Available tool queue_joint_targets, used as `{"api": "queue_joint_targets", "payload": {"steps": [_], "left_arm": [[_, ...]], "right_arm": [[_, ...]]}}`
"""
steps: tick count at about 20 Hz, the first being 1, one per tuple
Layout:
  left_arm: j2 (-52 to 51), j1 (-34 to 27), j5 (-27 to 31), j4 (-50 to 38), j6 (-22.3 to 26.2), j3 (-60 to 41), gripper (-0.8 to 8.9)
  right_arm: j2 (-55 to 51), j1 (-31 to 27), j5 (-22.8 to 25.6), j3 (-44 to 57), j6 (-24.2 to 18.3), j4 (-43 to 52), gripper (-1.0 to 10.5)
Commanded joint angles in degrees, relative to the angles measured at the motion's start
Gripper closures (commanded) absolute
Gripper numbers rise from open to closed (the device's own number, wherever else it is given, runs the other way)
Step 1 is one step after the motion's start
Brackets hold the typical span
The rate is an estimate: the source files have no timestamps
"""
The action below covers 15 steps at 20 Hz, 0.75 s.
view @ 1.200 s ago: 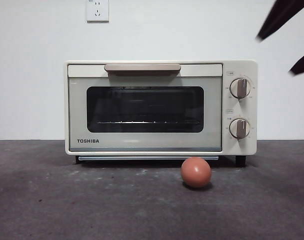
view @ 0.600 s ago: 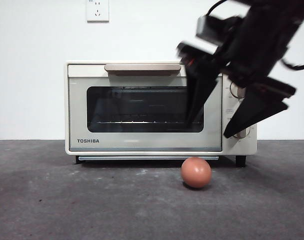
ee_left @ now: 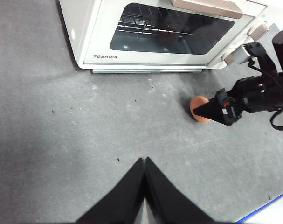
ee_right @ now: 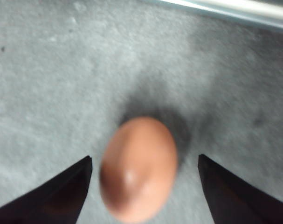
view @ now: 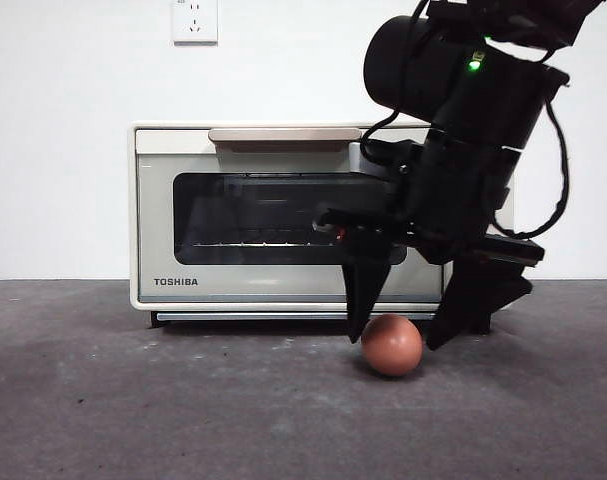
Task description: Eggoven
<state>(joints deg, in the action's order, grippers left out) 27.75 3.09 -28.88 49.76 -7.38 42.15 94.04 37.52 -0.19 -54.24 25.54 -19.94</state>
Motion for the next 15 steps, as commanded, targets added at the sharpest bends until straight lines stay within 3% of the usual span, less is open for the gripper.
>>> {"api": "queue_joint_targets", "payload": {"steps": [1,9,15], "left_arm": [[0.3,0.3,-0.3,-0.4,0.7,1.0,8.06],[0.3,0.7,-0.3,-0.5,0.7,1.0,8.06],[0.3,0.7,-0.3,-0.5,0.7,1.0,8.06]], "right_arm": [[1.5,0.6,0.2,-1.1,0.0,1.6,5.9],[4.1,0.7,0.2,-1.1,0.9,2.4,6.3],[4.1,0.7,-1.0,-1.1,0.8,2.2,9.0]]}}
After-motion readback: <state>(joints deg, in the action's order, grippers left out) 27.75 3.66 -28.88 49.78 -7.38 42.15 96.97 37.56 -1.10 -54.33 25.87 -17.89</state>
